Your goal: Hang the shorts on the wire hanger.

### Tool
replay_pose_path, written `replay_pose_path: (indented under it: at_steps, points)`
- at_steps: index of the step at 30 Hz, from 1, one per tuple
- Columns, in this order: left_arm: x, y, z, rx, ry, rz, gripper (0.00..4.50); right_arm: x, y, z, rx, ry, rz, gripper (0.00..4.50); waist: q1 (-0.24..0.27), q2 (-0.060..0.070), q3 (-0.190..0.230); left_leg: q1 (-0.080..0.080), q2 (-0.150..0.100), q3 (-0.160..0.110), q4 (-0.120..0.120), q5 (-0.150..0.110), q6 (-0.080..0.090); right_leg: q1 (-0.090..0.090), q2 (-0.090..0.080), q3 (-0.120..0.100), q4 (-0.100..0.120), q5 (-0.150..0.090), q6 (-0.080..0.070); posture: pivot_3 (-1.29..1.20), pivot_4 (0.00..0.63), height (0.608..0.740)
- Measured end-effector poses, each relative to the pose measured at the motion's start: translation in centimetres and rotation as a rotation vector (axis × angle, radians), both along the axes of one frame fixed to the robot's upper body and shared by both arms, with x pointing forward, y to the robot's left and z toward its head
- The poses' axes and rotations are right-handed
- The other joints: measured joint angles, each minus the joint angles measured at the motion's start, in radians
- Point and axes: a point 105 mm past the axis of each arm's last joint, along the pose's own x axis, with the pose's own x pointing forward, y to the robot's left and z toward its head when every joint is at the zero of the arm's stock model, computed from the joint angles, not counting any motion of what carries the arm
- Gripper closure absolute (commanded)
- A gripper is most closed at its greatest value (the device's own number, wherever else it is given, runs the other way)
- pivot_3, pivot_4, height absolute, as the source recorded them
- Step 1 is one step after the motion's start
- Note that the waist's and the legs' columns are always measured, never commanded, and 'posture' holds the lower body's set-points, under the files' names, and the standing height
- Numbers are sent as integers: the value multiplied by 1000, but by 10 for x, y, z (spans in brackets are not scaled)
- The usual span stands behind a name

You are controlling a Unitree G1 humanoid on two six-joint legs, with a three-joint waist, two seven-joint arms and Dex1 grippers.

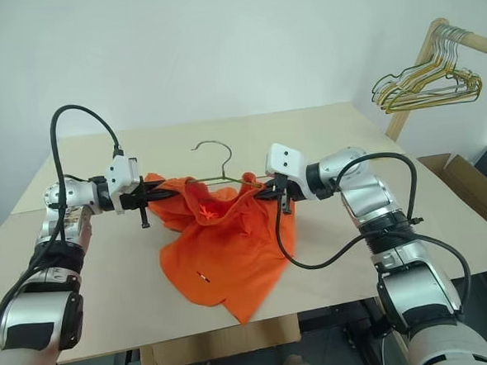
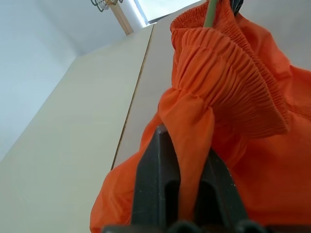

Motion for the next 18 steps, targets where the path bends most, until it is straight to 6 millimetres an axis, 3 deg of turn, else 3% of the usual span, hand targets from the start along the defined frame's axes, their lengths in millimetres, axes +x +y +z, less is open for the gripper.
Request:
replay_pose_path:
  at_steps: [4, 14, 18]
  points:
    - [3, 4, 1, -29, 19, 30, 3493, -1, -1, -1, 2, 30, -22, 4470, 0, 0, 0, 0, 0, 0, 0, 0, 0, 0, 0, 0, 0, 0, 0, -9, 0, 740]
    - [17, 42, 11, -55, 2, 214, 199, -2, -26, -1, -2, 74, -123, 4470, -3, 0, 0, 0, 0, 0, 0, 0, 0, 0, 0, 0, -1, 0, 0, -42, 0, 740]
    - [21, 48, 17, -63, -19, 262, 0, -4, -36, 0, -1, 116, -176, 4470, -3, 0, 0, -1, 0, 0, 0, 0, 0, 0, 0, 0, -1, 0, 0, -61, 0, 740]
